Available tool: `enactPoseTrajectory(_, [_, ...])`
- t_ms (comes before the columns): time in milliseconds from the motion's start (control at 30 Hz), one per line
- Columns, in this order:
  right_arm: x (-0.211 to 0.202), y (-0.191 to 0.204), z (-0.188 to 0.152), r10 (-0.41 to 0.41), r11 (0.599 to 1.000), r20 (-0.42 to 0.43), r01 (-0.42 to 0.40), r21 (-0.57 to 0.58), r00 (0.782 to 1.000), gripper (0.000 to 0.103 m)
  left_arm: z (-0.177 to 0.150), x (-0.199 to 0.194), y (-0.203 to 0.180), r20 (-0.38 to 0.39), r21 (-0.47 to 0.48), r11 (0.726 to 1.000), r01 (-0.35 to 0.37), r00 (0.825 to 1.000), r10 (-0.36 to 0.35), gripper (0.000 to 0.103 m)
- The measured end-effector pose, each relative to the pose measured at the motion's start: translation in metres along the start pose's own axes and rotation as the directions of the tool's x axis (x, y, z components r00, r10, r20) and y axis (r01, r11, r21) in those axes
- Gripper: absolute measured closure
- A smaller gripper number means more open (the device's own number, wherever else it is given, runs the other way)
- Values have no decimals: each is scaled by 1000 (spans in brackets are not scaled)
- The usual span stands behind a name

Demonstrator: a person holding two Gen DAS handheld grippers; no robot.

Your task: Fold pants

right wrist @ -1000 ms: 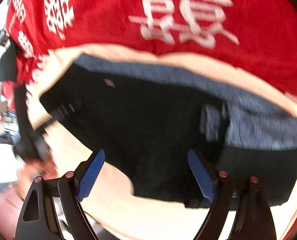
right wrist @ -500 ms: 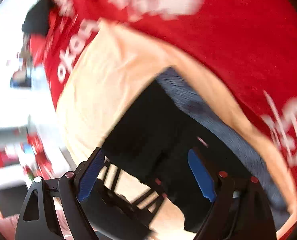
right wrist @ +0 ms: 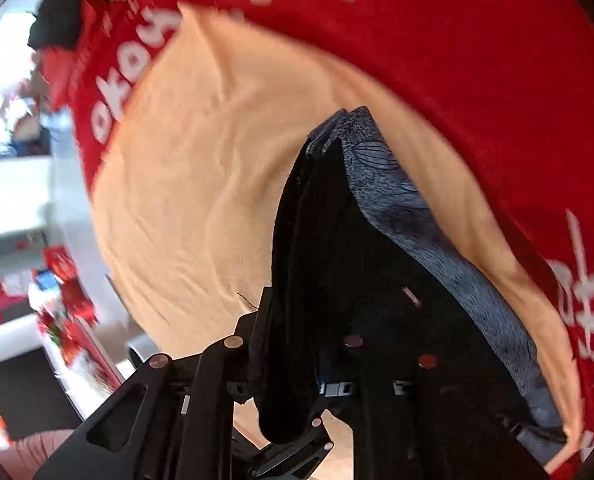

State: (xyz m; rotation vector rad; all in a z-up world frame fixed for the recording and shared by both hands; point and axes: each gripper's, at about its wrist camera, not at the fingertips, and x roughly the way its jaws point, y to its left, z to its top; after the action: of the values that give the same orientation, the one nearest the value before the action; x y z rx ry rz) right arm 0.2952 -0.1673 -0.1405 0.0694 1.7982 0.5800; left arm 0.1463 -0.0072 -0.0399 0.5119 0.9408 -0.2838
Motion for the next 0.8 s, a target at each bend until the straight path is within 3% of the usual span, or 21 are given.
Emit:
enactPoseTrajectory(100, [-37,-23,-32,90,994,115,-96,45,989,85,16,-27,-15,56,23,999,25,998,-27,64])
enactPoseTrajectory(200, [-75,-50,-72,177,976,239,-202,84,955,85,33,-57,-33,112,63,997,52,992,-59,64])
enactPoseTrajectory(367, [-132,-98,-159,245,939,437,-324,114,865,85,49,-107,-85,174,151,981,122,973,-148,64])
enactPoseTrajectory(467, [-159,-135,-215,247,918,522,-370,145,817,85,62,-129,-124,183,208,963,169,961,-208,64])
enactPoseTrajectory(633, [-171,-199,-301,220,876,613,-430,218,759,85,69,-140,-196,159,320,920,225,945,-287,64])
enactPoseTrajectory(733, [-158,-237,-339,204,837,638,-471,279,742,85,61,-135,-243,115,384,888,254,941,-319,64])
enactPoseTrajectory(800, [-142,-266,-363,184,814,643,-482,325,743,85,55,-125,-274,74,423,868,260,945,-319,64])
